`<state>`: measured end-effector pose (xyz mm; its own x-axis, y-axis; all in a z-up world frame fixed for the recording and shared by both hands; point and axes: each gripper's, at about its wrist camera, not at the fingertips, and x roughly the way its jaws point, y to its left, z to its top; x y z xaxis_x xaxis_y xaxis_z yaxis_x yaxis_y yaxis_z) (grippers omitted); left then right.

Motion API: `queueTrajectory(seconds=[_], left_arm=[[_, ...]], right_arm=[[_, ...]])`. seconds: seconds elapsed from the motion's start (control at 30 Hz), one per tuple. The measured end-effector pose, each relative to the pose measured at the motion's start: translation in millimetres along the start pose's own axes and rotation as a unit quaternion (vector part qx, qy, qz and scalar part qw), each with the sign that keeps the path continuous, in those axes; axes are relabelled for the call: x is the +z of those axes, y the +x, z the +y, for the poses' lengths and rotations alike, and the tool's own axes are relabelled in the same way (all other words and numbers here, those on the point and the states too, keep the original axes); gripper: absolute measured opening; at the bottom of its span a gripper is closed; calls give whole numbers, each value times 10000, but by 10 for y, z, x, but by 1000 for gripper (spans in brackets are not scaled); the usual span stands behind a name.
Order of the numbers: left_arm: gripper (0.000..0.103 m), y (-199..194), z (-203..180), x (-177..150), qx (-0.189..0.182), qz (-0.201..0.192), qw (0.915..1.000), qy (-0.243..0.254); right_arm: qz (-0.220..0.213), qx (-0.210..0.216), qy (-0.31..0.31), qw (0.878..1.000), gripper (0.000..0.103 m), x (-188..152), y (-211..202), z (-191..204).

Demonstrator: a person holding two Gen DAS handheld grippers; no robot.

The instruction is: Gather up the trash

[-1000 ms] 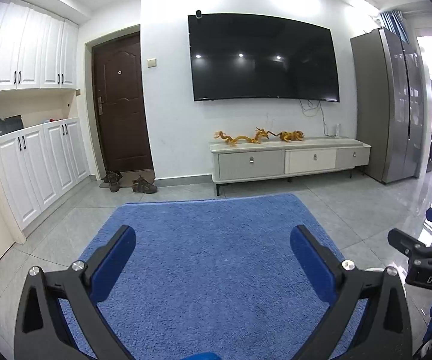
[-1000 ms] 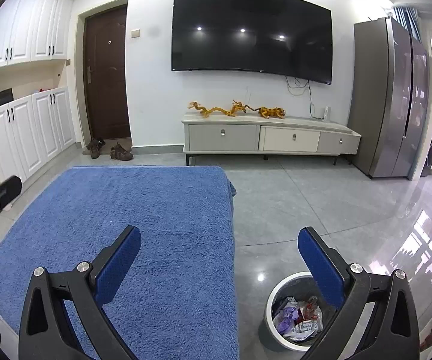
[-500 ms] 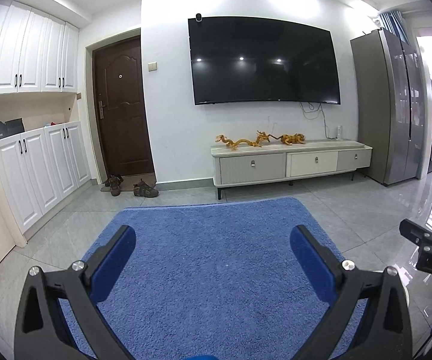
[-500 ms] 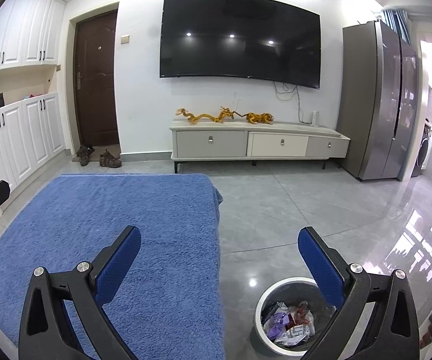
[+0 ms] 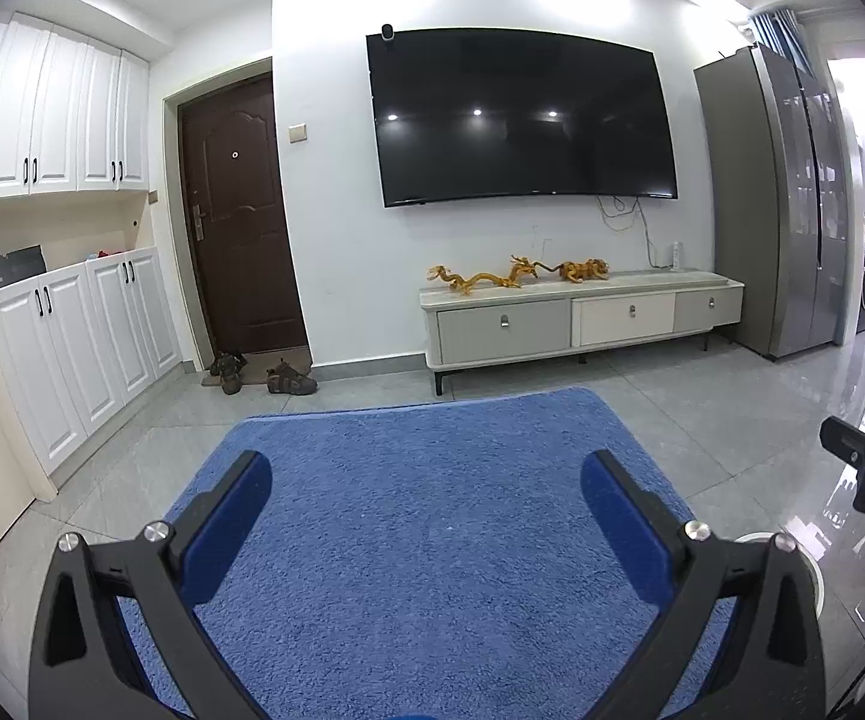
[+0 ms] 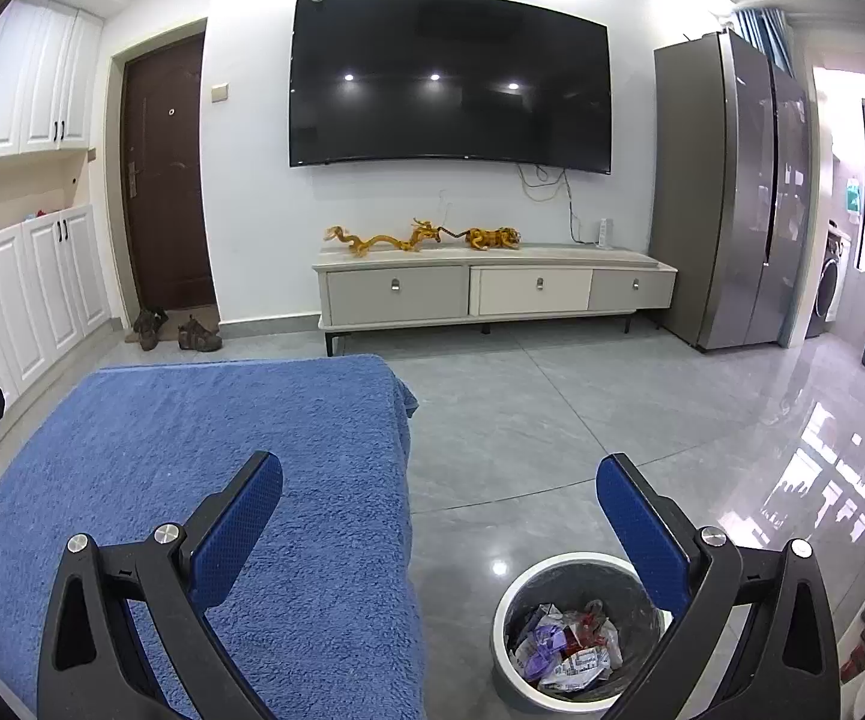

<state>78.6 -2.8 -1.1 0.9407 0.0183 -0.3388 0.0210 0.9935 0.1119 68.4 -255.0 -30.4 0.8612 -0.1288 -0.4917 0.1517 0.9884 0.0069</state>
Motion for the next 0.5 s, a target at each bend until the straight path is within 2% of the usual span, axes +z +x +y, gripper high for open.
queueTrajectory(seconds=[0.5], left_arm=[[103,48,-28,-18,-11,56,10000,17]], right_arm=[[-41,-35,41,10000,103,22,-1,-67]])
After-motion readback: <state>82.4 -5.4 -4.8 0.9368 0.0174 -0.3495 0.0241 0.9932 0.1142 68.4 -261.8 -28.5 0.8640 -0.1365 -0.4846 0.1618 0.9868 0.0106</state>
